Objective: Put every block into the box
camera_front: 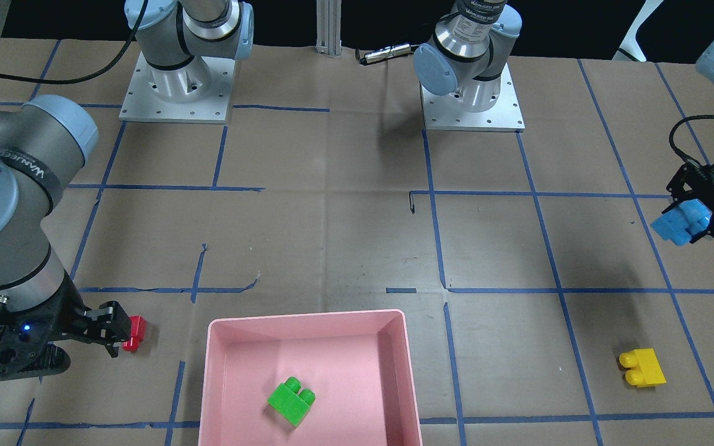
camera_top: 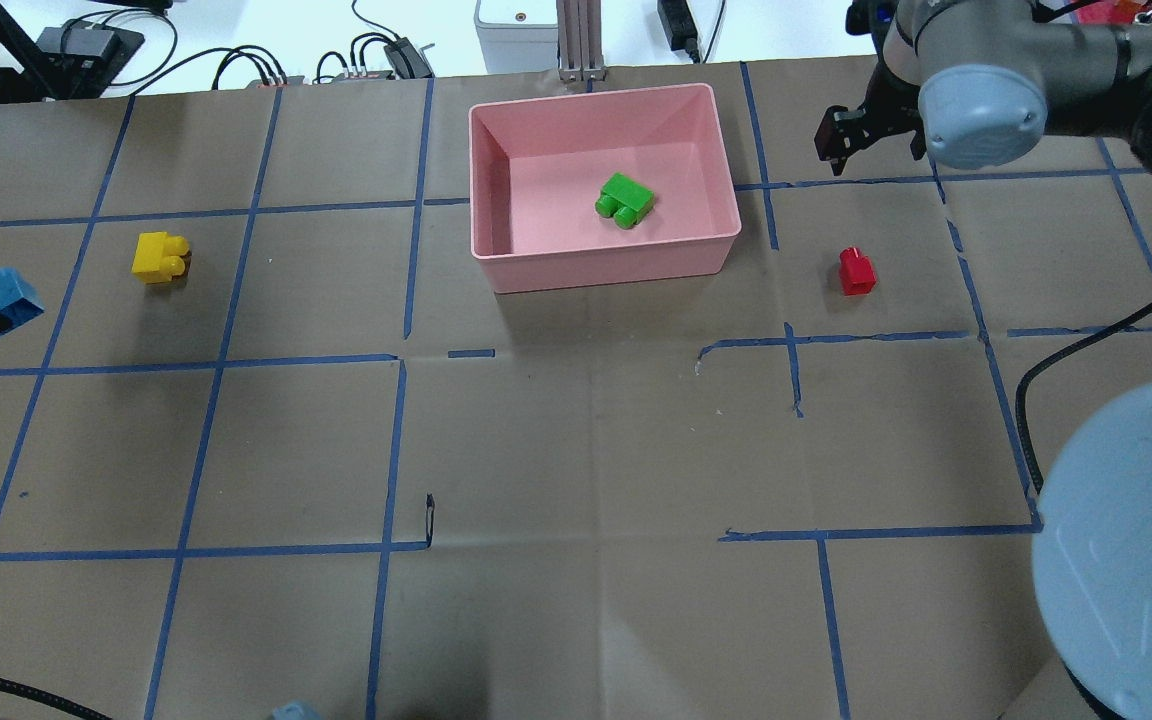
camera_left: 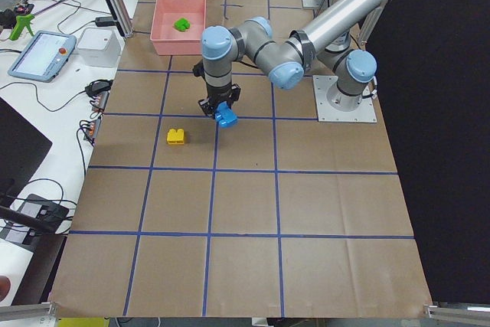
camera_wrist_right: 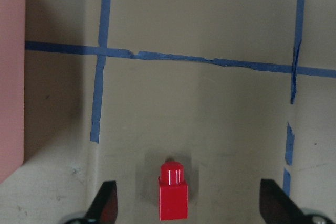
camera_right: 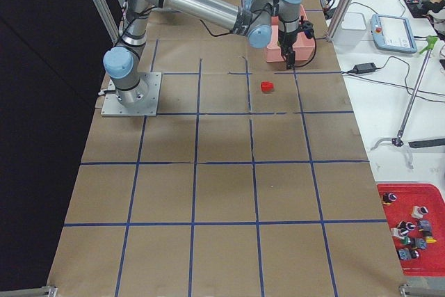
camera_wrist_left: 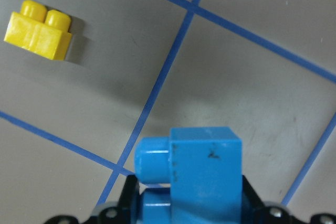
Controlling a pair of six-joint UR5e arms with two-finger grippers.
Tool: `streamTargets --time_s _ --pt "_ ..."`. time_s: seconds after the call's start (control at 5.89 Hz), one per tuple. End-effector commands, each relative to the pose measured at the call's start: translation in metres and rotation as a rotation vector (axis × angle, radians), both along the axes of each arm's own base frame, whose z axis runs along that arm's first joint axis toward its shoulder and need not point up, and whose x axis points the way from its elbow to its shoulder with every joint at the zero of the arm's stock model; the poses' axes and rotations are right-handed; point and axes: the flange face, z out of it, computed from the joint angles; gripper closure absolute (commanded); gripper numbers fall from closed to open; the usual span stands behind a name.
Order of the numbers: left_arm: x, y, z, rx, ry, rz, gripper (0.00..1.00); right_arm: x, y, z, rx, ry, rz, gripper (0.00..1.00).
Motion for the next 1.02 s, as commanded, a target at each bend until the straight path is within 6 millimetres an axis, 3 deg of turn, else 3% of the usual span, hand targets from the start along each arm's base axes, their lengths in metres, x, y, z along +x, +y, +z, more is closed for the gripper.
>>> streamTargets --time_s 0.0,0.17,0.34,0.51,0.68,0.85 --pt "-0.109 -0.041 0.034 -0.01 0.015 0.356 0.78 -0.02 0.034 -0.07 0.037 -0.015 -0.063 0.06" --pt "-0.17 -0.066 0.031 -0.015 0.072 0.455 0.78 -0.027 0.046 -0.094 0.084 -0.022 -0.077 0.06" --pt "-0.23 -0.096 0.034 -0.005 0.114 0.547 0.78 -0.028 0.047 -0.103 0.102 -0.031 -0.077 0.06" --pt "-0.29 -0.121 0.044 0.002 0.135 0.625 0.77 -0.027 0.047 -0.103 0.102 -0.032 -0.077 0.07" --pt "-0.346 -0.151 0.035 0.013 0.163 0.69 0.77 -0.026 0.047 -0.103 0.1 -0.038 -0.075 0.08" --pt "-0.396 -0.18 0.012 0.016 0.166 0.735 0.77 -0.023 0.045 -0.101 0.091 -0.061 -0.071 0.26"
